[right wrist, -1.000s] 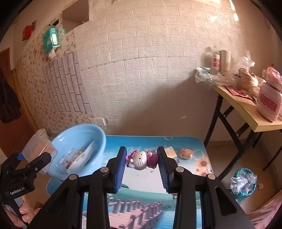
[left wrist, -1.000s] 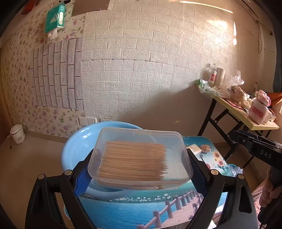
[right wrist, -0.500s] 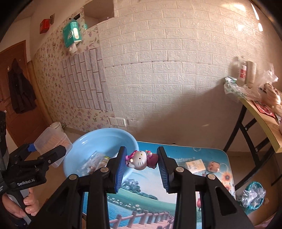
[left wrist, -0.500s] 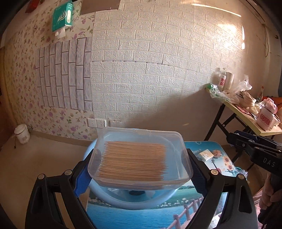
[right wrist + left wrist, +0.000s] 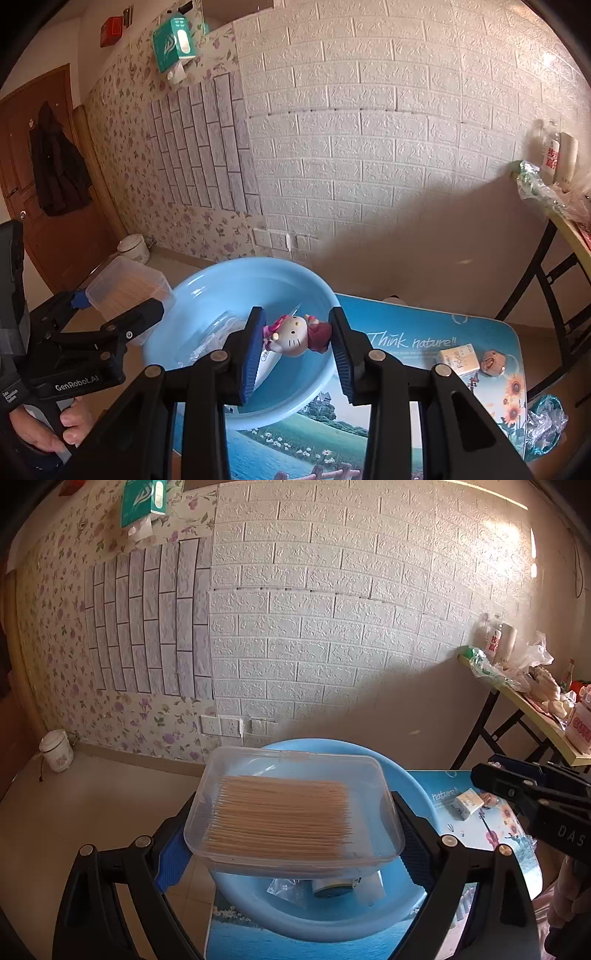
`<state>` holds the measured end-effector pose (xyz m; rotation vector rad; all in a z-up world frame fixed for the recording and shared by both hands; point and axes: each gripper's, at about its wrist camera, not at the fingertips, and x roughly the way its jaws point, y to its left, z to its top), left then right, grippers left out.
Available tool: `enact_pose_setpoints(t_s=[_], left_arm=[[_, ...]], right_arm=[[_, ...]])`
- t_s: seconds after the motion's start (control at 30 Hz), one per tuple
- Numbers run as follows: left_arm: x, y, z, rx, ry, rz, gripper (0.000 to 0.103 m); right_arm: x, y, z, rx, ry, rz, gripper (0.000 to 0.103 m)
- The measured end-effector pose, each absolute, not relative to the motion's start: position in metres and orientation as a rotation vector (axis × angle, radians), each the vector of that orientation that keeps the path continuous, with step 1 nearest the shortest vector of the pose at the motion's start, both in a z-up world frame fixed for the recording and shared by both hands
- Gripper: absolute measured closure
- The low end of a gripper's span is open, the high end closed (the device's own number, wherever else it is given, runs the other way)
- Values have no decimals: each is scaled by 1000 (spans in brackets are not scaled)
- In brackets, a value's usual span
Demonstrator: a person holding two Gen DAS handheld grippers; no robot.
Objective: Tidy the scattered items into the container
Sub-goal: 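Carry the toothpick box and figurine over the blue basin, then open the left gripper to drop the toothpick box into the basin while the right releases the figurine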
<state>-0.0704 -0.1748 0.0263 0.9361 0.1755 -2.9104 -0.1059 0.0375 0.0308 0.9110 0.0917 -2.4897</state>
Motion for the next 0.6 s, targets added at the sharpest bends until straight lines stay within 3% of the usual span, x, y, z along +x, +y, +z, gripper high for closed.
enact_pose_setpoints(t_s=[0.6], left_arm=[[-111, -180, -33, 1094, 203, -2875, 9]], right_arm=[[-144, -1, -36, 1071, 145, -2390, 67]])
